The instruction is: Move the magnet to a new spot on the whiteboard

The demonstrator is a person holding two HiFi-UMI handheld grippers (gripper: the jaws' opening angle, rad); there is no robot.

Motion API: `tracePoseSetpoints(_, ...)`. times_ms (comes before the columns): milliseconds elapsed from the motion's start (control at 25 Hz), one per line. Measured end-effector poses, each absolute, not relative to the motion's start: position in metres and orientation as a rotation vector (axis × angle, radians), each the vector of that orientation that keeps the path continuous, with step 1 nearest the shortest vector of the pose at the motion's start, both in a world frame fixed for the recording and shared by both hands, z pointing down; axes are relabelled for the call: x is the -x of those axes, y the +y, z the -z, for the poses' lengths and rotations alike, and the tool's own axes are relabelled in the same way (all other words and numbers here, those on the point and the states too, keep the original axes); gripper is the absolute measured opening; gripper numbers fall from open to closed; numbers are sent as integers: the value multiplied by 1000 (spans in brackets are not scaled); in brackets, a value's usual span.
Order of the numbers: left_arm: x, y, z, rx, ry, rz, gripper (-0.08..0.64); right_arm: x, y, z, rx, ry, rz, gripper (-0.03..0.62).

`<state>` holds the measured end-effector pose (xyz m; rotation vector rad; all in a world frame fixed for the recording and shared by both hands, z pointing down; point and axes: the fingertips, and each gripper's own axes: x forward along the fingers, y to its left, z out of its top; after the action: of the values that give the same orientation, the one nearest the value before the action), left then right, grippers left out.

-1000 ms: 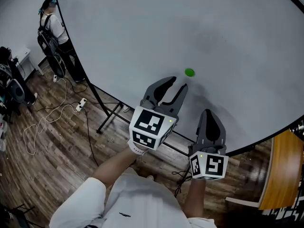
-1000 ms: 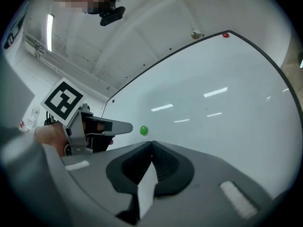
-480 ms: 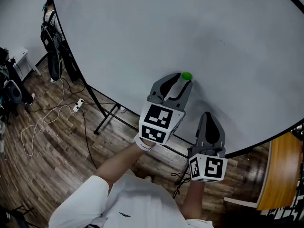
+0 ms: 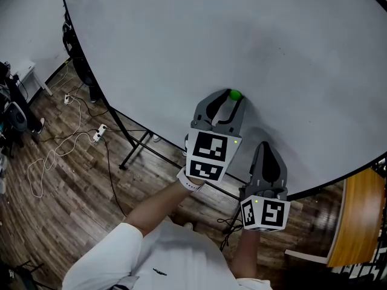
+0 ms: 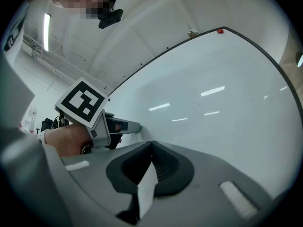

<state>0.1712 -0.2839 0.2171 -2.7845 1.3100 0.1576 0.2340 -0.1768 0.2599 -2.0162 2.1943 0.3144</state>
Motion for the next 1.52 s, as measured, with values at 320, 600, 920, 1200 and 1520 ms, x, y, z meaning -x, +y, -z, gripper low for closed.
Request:
tracePoseSetpoints(320,-168,-288,-216,2763,1319,-158,123,-232,-176,-260,2015,2191,-307,6)
tracePoseSetpoints(600,-168,-283,-215,2823,1236,-161,123,-232,-170,-257,2010,2186,-312,6)
tracePoseSetpoints(920,-155,-288,-228,2853,1228,-133,123,-224,-172,-256,2008,2192,-310,6)
tracePoseSetpoints(1200,-134,-274,-252,2897,1202,-95,123,-215,-165,-259,2013,2199,-321,6)
tracePoseSetpoints(1520,-93,-244,-269,2869,1232,-85,123,-200,-154,-264,1996,2210,-311,6)
